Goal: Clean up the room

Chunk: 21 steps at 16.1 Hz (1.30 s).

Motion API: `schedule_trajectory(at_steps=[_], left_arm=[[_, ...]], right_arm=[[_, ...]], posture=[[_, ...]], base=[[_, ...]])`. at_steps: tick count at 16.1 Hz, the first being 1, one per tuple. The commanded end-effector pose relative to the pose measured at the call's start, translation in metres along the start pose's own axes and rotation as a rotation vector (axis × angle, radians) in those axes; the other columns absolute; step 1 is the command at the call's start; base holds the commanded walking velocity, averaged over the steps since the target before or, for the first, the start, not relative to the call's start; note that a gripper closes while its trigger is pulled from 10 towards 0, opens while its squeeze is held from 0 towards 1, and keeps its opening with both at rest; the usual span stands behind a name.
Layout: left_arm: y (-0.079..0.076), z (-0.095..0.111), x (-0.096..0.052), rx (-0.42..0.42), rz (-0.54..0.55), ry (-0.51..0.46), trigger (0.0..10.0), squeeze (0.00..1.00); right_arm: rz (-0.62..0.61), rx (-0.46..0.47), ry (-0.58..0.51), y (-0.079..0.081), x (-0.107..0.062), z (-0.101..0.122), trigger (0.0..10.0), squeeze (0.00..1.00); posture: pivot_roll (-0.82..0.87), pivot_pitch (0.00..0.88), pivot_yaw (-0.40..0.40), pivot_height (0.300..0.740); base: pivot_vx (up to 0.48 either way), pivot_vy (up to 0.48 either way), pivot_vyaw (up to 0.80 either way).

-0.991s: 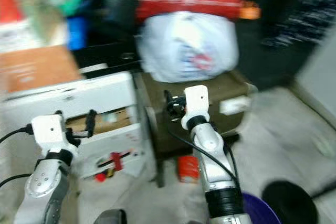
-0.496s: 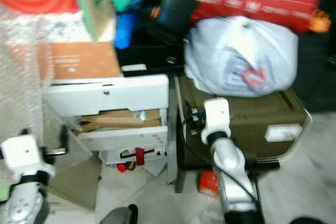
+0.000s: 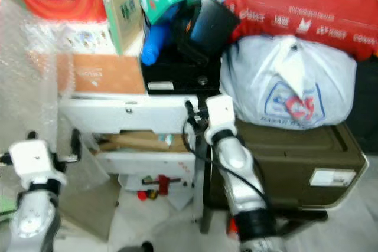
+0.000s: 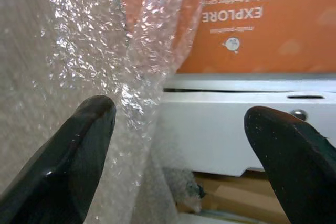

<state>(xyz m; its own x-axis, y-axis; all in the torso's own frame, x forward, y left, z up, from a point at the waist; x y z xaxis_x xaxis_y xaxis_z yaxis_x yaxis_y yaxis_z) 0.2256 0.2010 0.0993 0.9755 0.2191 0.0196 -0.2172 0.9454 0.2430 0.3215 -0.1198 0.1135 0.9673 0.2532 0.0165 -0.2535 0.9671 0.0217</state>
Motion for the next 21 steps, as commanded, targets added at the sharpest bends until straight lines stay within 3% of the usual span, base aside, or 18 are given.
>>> schedule_trajectory(at_steps=[1,5,6,11,21], left_arm=[[0.005,-0.002,-0.002,0.024,0.018,0.013,10.0,0.0],[0.001,-0.003,-0.011,0.041,0.017,0.033,10.0,0.0],[-0.003,-0.003,-0.008,0.03,0.004,0.031,10.0,0.0],[-0.008,0.002,0.001,0.0,-0.035,0.016,10.0,0.0],[-0.008,0.005,0.0,0.008,-0.069,0.023,10.0,0.0]], right_arm=[[0.009,0.008,0.008,0.001,0.001,-0.002,10.0,0.0],[0.005,0.033,0.011,0.001,-0.003,-0.004,10.0,0.0],[0.02,-0.009,0.013,0.005,-0.005,-0.006,10.0,0.0],[0.029,0.02,0.006,0.005,-0.001,-0.002,10.0,0.0],[0.045,0.027,-0.01,0.011,0.001,0.003,10.0,0.0]], posture=[[-0.06,0.0,-0.015,0.74],[-0.06,0.005,0.001,0.74],[-0.06,0.005,0.002,0.74],[-0.07,0.007,-0.005,0.74],[-0.05,0.037,0.001,0.74]], base=[[0.0,0.0,0.8],[0.0,0.0,0.13],[0.0,0.0,0.8],[0.0,0.0,0.8],[0.0,0.0,0.8]])
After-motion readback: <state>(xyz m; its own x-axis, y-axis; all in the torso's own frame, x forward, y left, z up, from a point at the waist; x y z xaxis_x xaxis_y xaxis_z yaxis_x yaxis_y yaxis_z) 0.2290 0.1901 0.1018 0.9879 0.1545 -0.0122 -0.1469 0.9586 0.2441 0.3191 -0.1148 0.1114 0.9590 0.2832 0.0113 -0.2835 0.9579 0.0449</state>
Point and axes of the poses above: a point about 5 cm out from each wrist's last joint towards the gripper, its own x axis pointing out of the wrist towards the gripper, its own z axis along the axis of the wrist's last joint, y = z × x, the point moved 2 cm from there along x, pointing out of the wrist towards the gripper, and after that the axes turned 8 degrees about x, right-handed, at the moved point
